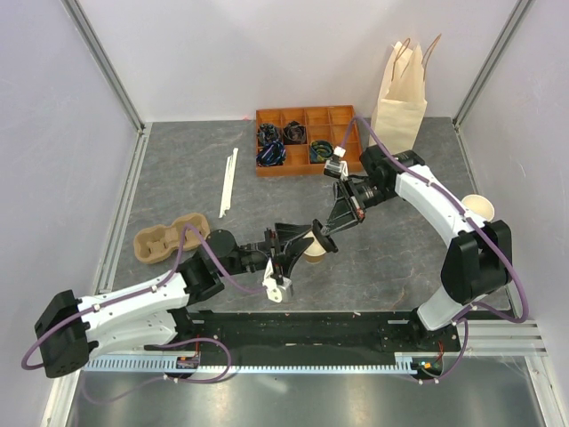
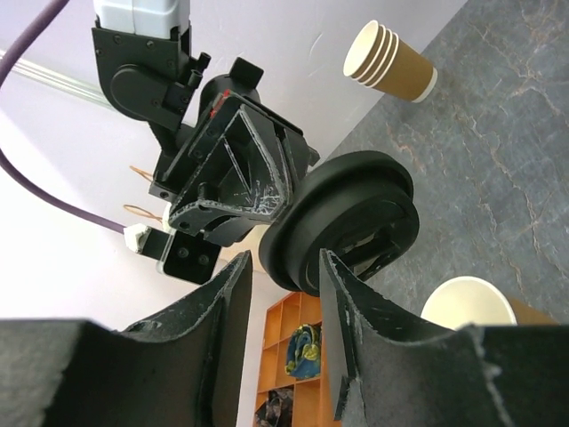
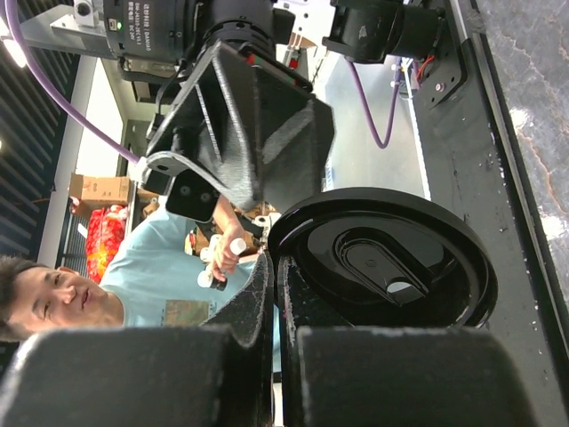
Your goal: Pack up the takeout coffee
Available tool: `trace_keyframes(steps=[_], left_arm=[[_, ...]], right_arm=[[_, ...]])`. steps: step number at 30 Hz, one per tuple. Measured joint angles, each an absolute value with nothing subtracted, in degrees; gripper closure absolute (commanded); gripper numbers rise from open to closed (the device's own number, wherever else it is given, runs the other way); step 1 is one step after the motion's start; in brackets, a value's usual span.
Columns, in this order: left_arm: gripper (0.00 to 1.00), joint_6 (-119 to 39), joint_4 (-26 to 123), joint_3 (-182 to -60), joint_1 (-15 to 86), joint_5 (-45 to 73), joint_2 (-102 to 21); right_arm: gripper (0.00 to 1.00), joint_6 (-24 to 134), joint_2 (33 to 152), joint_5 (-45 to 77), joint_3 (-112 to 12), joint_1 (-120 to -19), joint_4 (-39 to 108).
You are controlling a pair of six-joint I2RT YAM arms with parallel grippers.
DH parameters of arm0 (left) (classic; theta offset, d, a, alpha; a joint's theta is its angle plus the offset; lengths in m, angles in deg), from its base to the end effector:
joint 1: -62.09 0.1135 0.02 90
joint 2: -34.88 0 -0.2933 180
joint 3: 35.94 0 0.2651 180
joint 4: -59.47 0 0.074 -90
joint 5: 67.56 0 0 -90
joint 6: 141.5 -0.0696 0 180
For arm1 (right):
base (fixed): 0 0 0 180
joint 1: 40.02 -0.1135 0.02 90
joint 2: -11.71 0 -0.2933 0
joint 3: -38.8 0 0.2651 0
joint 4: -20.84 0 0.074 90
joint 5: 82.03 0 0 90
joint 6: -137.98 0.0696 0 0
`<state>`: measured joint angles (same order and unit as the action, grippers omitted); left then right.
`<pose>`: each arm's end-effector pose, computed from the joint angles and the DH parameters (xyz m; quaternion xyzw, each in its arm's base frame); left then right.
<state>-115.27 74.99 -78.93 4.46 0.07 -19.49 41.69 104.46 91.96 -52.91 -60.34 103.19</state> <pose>0.1099 -0.2228 0.3096 0.6522 0.2031 -0.0935 0.7243 0.2653 0.1720 0.3209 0.2083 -0.7132 -0.6682 0.0391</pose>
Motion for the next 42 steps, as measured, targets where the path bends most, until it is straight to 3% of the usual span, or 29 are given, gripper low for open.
trace_keyframes(steps=[15, 17, 21, 24, 33, 40, 42], left_arm=[[0.8, -118.02, 77.87, -78.03, 4.44, 2.93, -22.9], [0.76, -118.31, 77.85, -78.03, 4.44, 2.87, -23.05], [0.4, -117.56, 76.54, -78.1, 4.44, 3.5, -22.68], [0.29, -111.14, 71.56, -78.95, 4.46, 5.6, -20.32], [0.32, -86.44, 60.19, -81.57, 4.53, 7.85, -5.57], [0.31, -85.09, 67.1, -78.82, 4.53, 11.48, -14.73], [0.27, -82.99, 66.4, -79.37, 4.59, 13.29, -16.41]], right_arm=[[1.0, 41.3, 104.46, 92.02, -52.91, -61.76, 103.41], [1.0, 41.32, 104.48, 92.02, -52.93, -61.96, 103.32], [1.0, 41.37, 104.88, 92.09, -53.19, -62.0, 103.35], [1.0, 40.32, 106.28, 92.04, -55.14, -62.02, 104.33], [1.0, 33.34, 111.22, 92.07, -65.76, -59.77, 109.58], [1.0, 30.07, 111.72, 92.07, -68.25, -59.75, 111.26], [1.0, 28.01, 112.42, 92.02, -69.65, -59.73, 111.32]])
